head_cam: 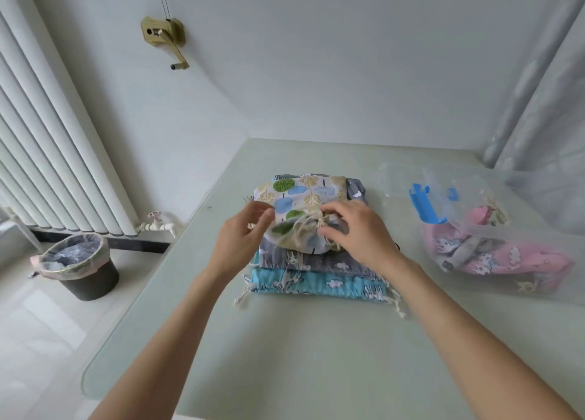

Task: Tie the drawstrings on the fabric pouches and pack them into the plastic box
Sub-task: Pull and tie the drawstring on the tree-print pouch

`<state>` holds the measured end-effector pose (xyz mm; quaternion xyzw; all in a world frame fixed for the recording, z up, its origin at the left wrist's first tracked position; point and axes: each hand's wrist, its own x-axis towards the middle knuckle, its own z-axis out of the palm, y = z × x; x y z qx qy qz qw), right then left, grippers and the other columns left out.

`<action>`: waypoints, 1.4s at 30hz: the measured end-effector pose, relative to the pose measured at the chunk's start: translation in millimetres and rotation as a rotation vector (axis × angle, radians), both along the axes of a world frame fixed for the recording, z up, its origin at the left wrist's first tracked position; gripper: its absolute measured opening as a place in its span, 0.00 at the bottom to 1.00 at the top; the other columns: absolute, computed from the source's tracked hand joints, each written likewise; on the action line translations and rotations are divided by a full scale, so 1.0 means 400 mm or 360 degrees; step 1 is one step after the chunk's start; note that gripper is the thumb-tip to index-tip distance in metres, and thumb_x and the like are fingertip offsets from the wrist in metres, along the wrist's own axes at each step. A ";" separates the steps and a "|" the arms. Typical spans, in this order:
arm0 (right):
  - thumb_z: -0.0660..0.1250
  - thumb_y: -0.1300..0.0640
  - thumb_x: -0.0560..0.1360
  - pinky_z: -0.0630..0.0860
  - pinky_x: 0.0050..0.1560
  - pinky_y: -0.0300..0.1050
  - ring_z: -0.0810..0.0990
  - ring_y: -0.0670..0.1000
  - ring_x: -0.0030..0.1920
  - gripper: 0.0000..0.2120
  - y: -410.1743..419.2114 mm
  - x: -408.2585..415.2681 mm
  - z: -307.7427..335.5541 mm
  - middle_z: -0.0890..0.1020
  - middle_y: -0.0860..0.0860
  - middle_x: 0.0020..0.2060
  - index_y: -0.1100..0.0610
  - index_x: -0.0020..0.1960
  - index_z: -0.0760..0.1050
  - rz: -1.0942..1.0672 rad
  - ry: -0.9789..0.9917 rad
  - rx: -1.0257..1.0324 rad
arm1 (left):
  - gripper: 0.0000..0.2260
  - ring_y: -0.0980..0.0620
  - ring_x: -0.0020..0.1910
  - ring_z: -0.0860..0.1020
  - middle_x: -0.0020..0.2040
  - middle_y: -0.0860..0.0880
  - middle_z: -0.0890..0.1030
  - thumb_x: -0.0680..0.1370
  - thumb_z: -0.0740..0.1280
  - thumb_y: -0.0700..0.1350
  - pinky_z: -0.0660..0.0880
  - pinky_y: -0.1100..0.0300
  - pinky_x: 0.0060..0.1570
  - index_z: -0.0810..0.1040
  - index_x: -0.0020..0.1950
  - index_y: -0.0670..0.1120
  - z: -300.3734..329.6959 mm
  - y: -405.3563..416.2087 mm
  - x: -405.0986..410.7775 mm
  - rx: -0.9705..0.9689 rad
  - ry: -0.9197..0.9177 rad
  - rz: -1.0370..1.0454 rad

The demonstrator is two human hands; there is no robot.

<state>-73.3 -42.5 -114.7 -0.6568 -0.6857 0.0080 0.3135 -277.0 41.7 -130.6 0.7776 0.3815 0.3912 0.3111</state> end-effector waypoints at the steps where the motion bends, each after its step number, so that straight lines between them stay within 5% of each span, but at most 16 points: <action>1: 0.70 0.50 0.73 0.69 0.53 0.43 0.74 0.48 0.53 0.17 0.023 0.017 0.006 0.80 0.50 0.53 0.54 0.59 0.75 -0.0043 0.0089 -0.0002 | 0.11 0.56 0.51 0.78 0.52 0.55 0.80 0.78 0.61 0.54 0.75 0.61 0.50 0.74 0.58 0.51 -0.005 0.025 -0.002 -0.0037 -0.0003 0.0027; 5: 0.69 0.55 0.73 0.69 0.52 0.41 0.75 0.52 0.56 0.16 0.134 0.075 -0.012 0.78 0.52 0.55 0.57 0.58 0.73 -0.0278 0.0301 -0.0108 | 0.33 0.47 0.66 0.71 0.69 0.46 0.70 0.71 0.59 0.66 0.69 0.50 0.64 0.62 0.72 0.51 -0.023 0.165 0.030 -0.0402 0.0196 0.0067; 11: 0.69 0.53 0.73 0.65 0.54 0.44 0.69 0.55 0.60 0.15 0.228 0.099 -0.080 0.68 0.56 0.60 0.55 0.56 0.69 -0.0419 0.0353 -0.0399 | 0.56 0.45 0.67 0.70 0.71 0.45 0.69 0.55 0.63 0.78 0.68 0.46 0.65 0.53 0.76 0.51 -0.053 0.279 0.101 -0.0485 0.0596 0.0033; 17: 0.69 0.56 0.73 0.58 0.37 0.42 0.73 0.51 0.43 0.13 0.243 0.088 -0.054 0.79 0.53 0.46 0.56 0.55 0.71 -0.0461 0.0122 -0.0305 | 0.39 0.52 0.50 0.75 0.59 0.49 0.76 0.68 0.73 0.57 0.72 0.59 0.51 0.60 0.74 0.48 -0.090 0.305 0.121 -0.0175 0.0521 0.0098; 21: 0.69 0.60 0.73 0.62 0.45 0.39 0.71 0.49 0.52 0.13 0.235 0.063 -0.004 0.78 0.50 0.52 0.56 0.56 0.73 -0.0330 0.0119 -0.0067 | 0.42 0.46 0.68 0.62 0.69 0.45 0.62 0.67 0.73 0.59 0.65 0.53 0.64 0.56 0.75 0.51 -0.082 0.321 0.122 0.0037 0.0575 0.0063; 25: 0.70 0.63 0.72 0.75 0.51 0.47 0.77 0.49 0.52 0.12 0.221 0.046 0.068 0.80 0.46 0.51 0.54 0.54 0.74 -0.0019 0.0041 0.0195 | 0.54 0.51 0.74 0.49 0.76 0.50 0.50 0.59 0.67 0.68 0.52 0.50 0.71 0.45 0.77 0.53 -0.015 0.331 0.132 0.0138 0.0519 -0.0287; 28: 0.69 0.67 0.70 0.77 0.48 0.47 0.79 0.45 0.47 0.14 0.202 0.046 0.134 0.81 0.43 0.48 0.52 0.51 0.74 0.0142 0.0018 0.0332 | 0.51 0.50 0.71 0.62 0.70 0.54 0.65 0.59 0.70 0.64 0.58 0.52 0.70 0.46 0.76 0.57 0.043 0.326 0.146 -0.0081 0.0406 -0.0493; 31: 0.70 0.67 0.70 0.77 0.48 0.43 0.79 0.42 0.47 0.15 0.173 0.066 0.202 0.81 0.42 0.48 0.51 0.51 0.75 0.0159 0.0001 0.0465 | 0.39 0.52 0.57 0.77 0.57 0.55 0.78 0.61 0.72 0.61 0.73 0.56 0.57 0.63 0.70 0.58 0.098 0.290 0.163 -0.0095 0.0207 -0.0551; 35: 0.71 0.65 0.70 0.75 0.50 0.38 0.79 0.43 0.49 0.12 0.089 0.136 0.286 0.81 0.42 0.48 0.54 0.51 0.76 0.0018 0.0102 0.0641 | 0.28 0.54 0.46 0.80 0.48 0.53 0.81 0.63 0.71 0.63 0.78 0.61 0.45 0.73 0.60 0.56 0.191 0.194 0.208 -0.0043 0.0034 -0.0653; 38: 0.71 0.64 0.71 0.71 0.49 0.29 0.78 0.42 0.48 0.10 -0.001 0.208 0.334 0.80 0.44 0.47 0.58 0.51 0.76 -0.0121 0.0155 0.0732 | 0.23 0.55 0.48 0.81 0.50 0.53 0.82 0.66 0.72 0.59 0.78 0.59 0.48 0.74 0.59 0.57 0.255 0.125 0.260 0.0011 -0.0001 -0.0743; 42: 0.71 0.64 0.71 0.71 0.50 0.32 0.78 0.45 0.48 0.11 -0.131 0.338 0.352 0.80 0.45 0.47 0.58 0.53 0.75 -0.0337 0.0192 0.0723 | 0.16 0.53 0.49 0.80 0.51 0.52 0.82 0.73 0.71 0.46 0.78 0.53 0.51 0.75 0.59 0.54 0.306 0.024 0.397 0.0221 -0.0086 -0.0719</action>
